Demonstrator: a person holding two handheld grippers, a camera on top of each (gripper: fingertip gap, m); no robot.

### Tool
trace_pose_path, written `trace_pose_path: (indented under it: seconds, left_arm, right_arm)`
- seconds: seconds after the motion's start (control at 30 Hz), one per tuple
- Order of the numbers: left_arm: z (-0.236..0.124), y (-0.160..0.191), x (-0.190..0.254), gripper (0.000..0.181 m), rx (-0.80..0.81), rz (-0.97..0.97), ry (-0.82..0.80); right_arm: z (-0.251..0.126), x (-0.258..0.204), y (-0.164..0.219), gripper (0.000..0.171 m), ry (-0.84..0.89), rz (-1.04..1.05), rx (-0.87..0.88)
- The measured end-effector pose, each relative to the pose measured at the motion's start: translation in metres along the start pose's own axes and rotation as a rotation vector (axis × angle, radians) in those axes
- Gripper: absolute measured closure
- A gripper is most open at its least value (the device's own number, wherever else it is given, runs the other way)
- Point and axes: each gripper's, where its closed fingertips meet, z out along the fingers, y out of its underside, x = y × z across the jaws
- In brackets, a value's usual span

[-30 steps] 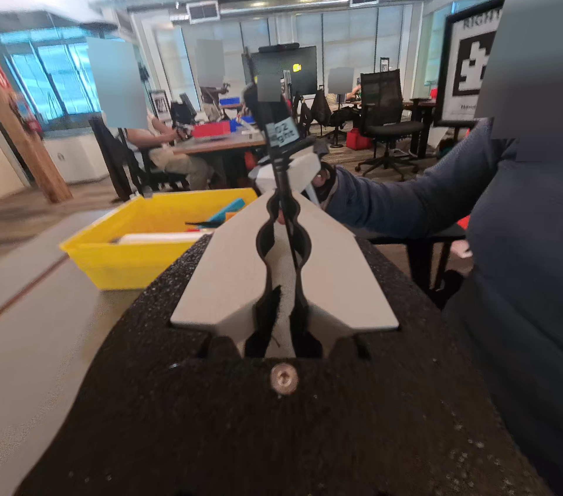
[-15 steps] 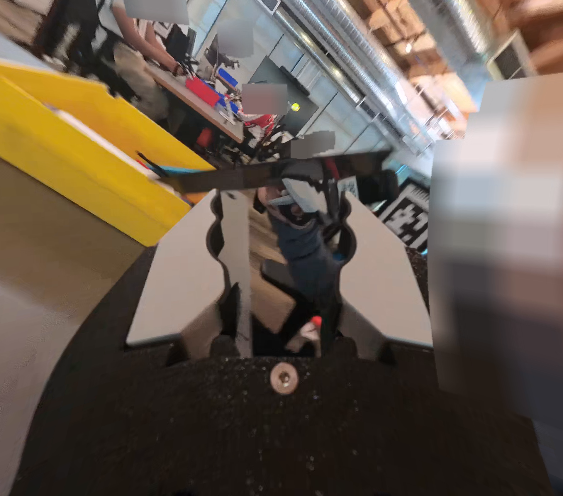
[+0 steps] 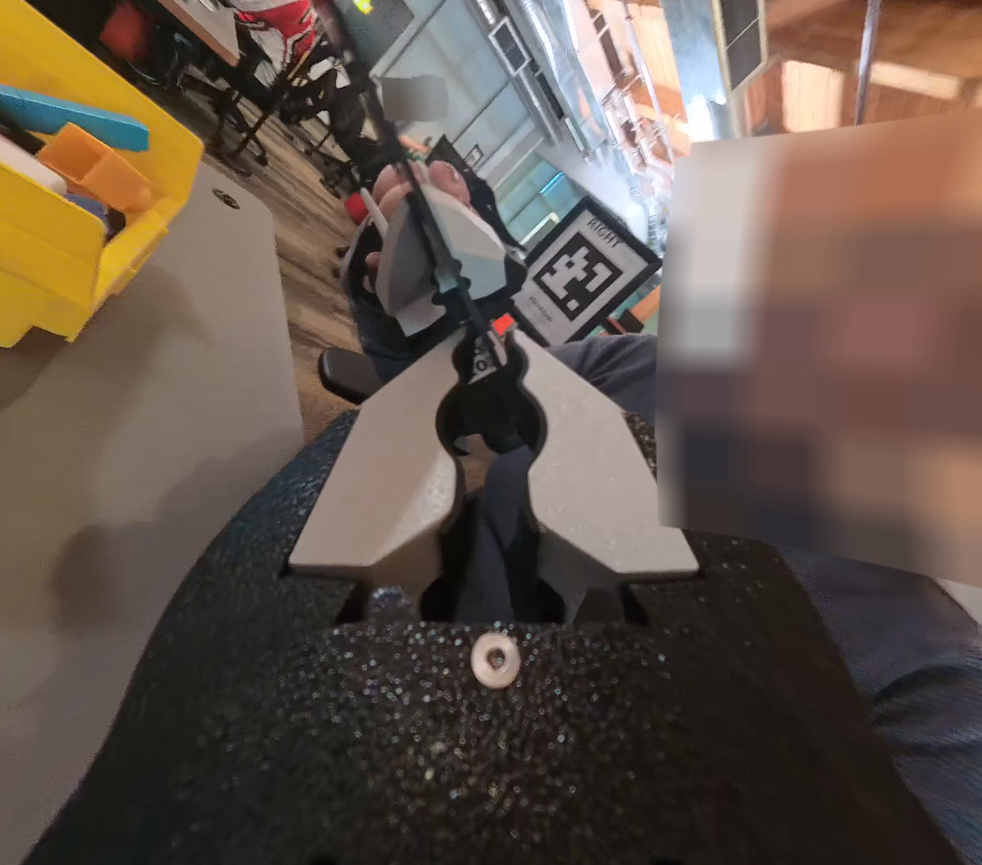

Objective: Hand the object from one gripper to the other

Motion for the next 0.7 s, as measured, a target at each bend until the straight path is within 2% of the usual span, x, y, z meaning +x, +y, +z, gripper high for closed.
trace_pose_path:
  seconds: [0.03, 0.07, 0.2, 0.27, 0.33, 0.4, 0.5, 0.6, 0.7]
  left_arm:
    - [0.000, 0.001, -0.004, 0.175, -0.012, 0.037, -0.043]
    - [0.000, 0.003, -0.010, 0.177, -0.033, 0.083, -0.102]
    - [-0.016, -0.003, -0.020, 0.181, -0.055, 0.220, -0.291]
    - [-0.034, -0.005, -0.031, 0.181, -0.106, 0.302, -0.461]
    - [-0.059, -0.006, -0.047, 0.181, -0.200, 0.431, -0.692]
    - [-0.080, -0.003, -0.054, 0.181, -0.331, 0.556, -0.858]
    - [-0.092, 0.012, -0.053, 0.181, -0.582, 0.778, -0.945]
    - [-0.095, 0.020, -0.053, 0.181, -0.785, 0.994, -1.023]
    - [-0.094, 0.015, -0.053, 0.181, -0.840, 1.064, -1.104]
  right_arm:
    - [0.000, 0.000, 0.000, 0.171, -0.001, 0.013, 0.003]
    - [-0.001, 0.002, 0.000, 0.169, 0.005, 0.040, 0.012]
    - [-0.007, -0.003, 0.005, 0.126, -0.102, 0.204, 0.070]
    - [-0.011, -0.003, 0.020, 0.114, -0.149, 0.310, 0.050]
    - [-0.017, 0.004, 0.028, 0.112, -0.183, 0.507, 0.079]
    - [-0.021, 0.012, 0.029, 0.113, -0.253, 0.812, 0.143]
    - [-0.025, 0.012, 0.022, 0.113, -0.432, 1.186, 0.218]
    - [-0.030, -0.001, 0.009, 0.113, -0.621, 1.354, 0.238]
    - [-0.039, -0.010, -0.007, 0.131, -0.780, 1.435, 0.284]
